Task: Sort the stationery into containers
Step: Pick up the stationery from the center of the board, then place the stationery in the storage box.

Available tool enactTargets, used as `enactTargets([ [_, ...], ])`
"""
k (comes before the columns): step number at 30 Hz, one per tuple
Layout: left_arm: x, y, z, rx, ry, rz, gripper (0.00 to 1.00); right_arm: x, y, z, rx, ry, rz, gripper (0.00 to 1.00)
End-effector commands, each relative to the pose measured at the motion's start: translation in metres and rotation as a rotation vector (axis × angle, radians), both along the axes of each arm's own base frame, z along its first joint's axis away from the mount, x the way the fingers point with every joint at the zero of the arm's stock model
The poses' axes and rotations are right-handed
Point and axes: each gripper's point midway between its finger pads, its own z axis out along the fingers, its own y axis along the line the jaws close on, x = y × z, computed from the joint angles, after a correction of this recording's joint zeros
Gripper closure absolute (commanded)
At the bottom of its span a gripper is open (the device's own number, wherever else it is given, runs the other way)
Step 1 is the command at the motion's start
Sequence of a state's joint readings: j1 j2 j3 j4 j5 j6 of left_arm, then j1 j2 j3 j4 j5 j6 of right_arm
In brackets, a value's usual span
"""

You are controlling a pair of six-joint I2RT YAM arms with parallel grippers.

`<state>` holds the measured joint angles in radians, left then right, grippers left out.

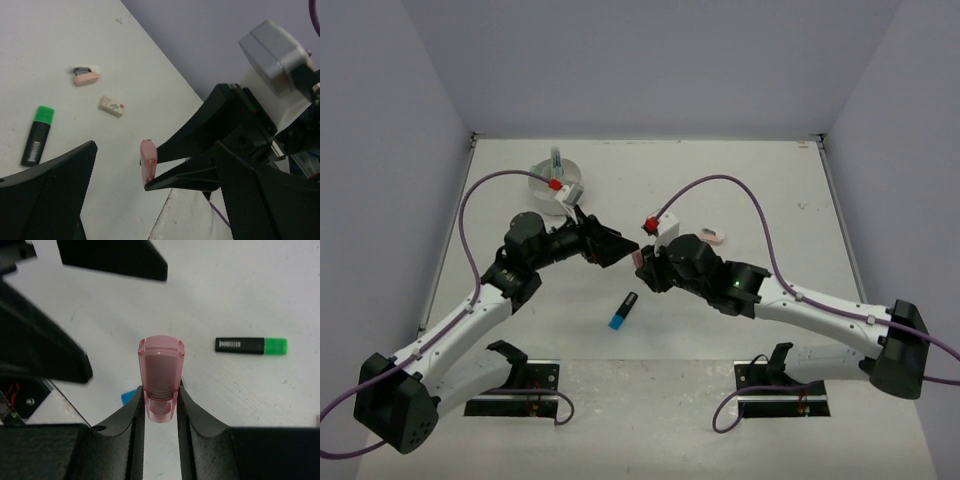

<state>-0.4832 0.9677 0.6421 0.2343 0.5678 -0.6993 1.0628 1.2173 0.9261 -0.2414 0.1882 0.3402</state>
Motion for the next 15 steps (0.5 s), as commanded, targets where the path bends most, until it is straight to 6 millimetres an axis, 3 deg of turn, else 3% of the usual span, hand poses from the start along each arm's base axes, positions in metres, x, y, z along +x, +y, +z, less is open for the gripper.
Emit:
enactTargets([
  [1,-0.010,-0.024,0.032,-0.102,-0.084,-0.069,0.00,0.013,0.006,0.032,0.155,-0.079,-0.058,1.00],
  [5,-0.019,-0.041,0.035,-0.115,-0.091,-0.119,0.04,0.013,0.005,0.047,0.197,-0.094,-0.063,1.00],
  [9,-0.014,-0.048,0.026,-0.084,-0.072,-0.109,0.12,0.013,0.001,0.055,0.218,-0.108,-0.076,1.00],
  [10,-0.012,-0.049,0.021,-0.071,-0.061,-0.099,0.26,0.012,-0.001,0.058,0.227,-0.113,-0.076,1.00],
  [13,-0.008,-0.051,0.010,-0.050,-0.038,-0.091,0.42,0.013,-0.005,0.060,0.235,-0.120,-0.093,1.00],
  [15,-0.006,-0.052,0.005,-0.041,-0.028,-0.089,0.44,0.012,-0.008,0.061,0.242,-0.125,-0.101,1.00],
])
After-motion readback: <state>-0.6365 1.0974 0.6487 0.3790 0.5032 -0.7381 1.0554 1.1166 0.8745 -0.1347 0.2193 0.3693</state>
